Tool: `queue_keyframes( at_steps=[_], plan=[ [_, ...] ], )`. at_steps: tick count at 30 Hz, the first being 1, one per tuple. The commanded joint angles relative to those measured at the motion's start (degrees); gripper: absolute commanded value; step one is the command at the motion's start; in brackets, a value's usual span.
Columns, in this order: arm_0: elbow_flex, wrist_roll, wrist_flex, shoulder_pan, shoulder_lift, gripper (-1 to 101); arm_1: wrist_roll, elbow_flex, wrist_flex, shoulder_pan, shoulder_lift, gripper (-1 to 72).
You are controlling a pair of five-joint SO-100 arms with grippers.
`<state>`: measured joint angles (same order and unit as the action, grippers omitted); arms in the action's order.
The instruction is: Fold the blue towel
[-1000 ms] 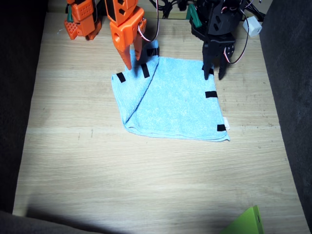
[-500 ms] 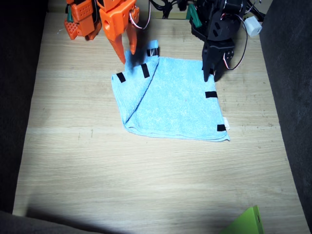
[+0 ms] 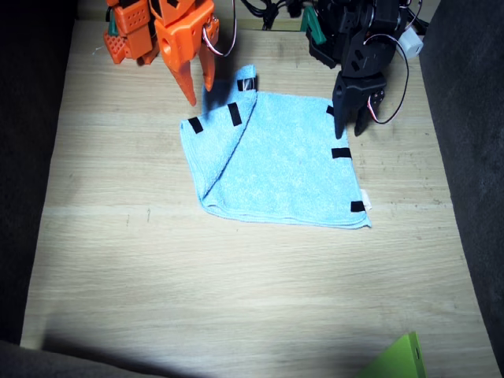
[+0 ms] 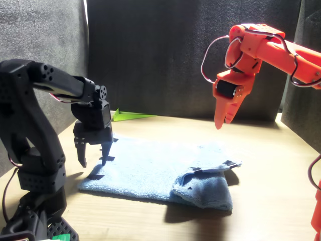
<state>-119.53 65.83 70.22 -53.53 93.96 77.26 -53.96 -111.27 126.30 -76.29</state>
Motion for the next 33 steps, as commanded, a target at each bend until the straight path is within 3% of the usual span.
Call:
queue_keyframes(
  at_steps=[1, 8, 12, 33],
  plan=[
    [2.1, 0.6, 0.4, -0.2, -0.2, 26, 0.7, -1.2, 0.1, -0.1, -5.3, 22.1],
    [5.1, 0.8, 0.9, 1.6, -3.1, 18, 0.8, -3.3, 0.0, -0.7, -9.4, 22.1],
    [6.0, 0.4, 0.9, 3.1, -3.4, 0, 0.7, -4.3, 0.0, -1.5, -11.9, 22.1],
    [14.5, 4.6, 6.8, 7.1, -1.7, 0, 1.8, -12.0, 1.9, -1.3, -11.0, 21.7]
  ],
)
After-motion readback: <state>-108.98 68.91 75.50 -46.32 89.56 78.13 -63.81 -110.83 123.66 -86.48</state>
